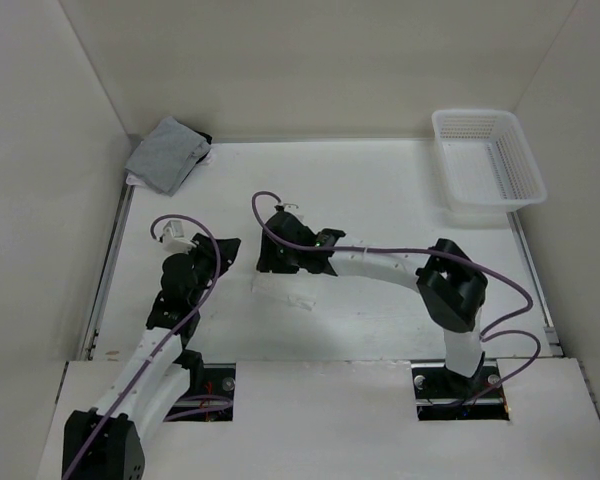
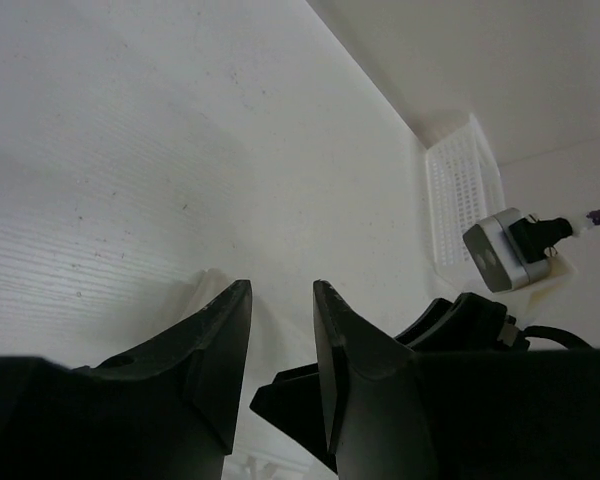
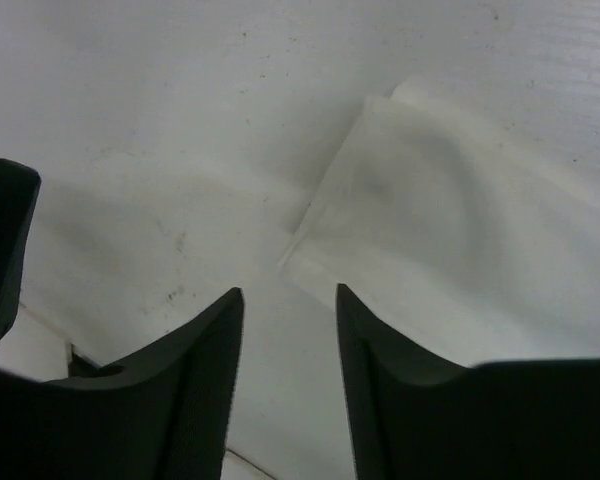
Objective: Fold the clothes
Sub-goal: Fold the tank top
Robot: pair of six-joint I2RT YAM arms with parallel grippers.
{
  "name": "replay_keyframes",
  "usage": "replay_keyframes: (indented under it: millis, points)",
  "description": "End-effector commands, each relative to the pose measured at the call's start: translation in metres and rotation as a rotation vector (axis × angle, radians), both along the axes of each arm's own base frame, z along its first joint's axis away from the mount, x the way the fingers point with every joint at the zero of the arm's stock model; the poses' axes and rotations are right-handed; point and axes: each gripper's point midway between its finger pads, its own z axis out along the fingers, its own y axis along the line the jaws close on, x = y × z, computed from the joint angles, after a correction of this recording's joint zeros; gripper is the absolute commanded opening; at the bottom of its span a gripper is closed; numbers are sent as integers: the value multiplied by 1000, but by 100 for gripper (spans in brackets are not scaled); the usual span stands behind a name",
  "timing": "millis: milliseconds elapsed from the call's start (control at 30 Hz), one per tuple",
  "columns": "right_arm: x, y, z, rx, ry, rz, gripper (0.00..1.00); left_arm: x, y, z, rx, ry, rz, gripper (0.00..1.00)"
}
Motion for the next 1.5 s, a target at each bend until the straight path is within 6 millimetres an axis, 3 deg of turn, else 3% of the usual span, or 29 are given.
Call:
replay_keyframes:
  millis: [0, 67, 167, 200, 267, 300, 333, 500, 633, 800, 1000, 1267, 1467]
  points:
    - [0, 18, 54, 160, -70, 2, 56, -1, -1, 13, -25, -47, -20, 30]
    - [-3, 8, 76, 231, -124, -4, 65, 1, -4, 16, -25, -50, -29, 30]
    - [-12, -18, 86, 275, -181, -8, 58, 2, -23, 18, -22, -43, -78, 30]
    - [-9, -30, 79, 264, -189, -14, 49, 2, -32, 19, -15, -43, -104, 30]
    - [-5, -52, 55, 224, -162, -31, 19, 0, -53, 15, -1, -33, -153, 30]
    - [-5, -60, 45, 213, -144, -25, 9, 0, -65, 12, 9, -27, -175, 30]
    - [-6, -64, 39, 210, -136, -10, 5, -1, -76, 8, 22, -18, -195, 30]
    - [1, -83, 24, 239, -205, 5, 3, 4, -120, -13, 59, 10, -267, 30]
    - [11, -85, 18, 324, -201, 31, 3, 21, -132, -29, 58, 22, -270, 30]
    - [23, -85, 3, 385, -177, 16, 3, 36, -127, -47, 60, 40, -238, 29]
    - [45, -109, -32, 384, -104, -85, 3, 56, -105, -71, 48, 81, -167, 29]
    - [51, -130, -49, 361, -66, -141, 3, 58, -93, -86, 26, 111, -140, 31]
    - [47, -138, -56, 324, -55, -164, 3, 55, -82, -72, -23, 72, -133, 33]
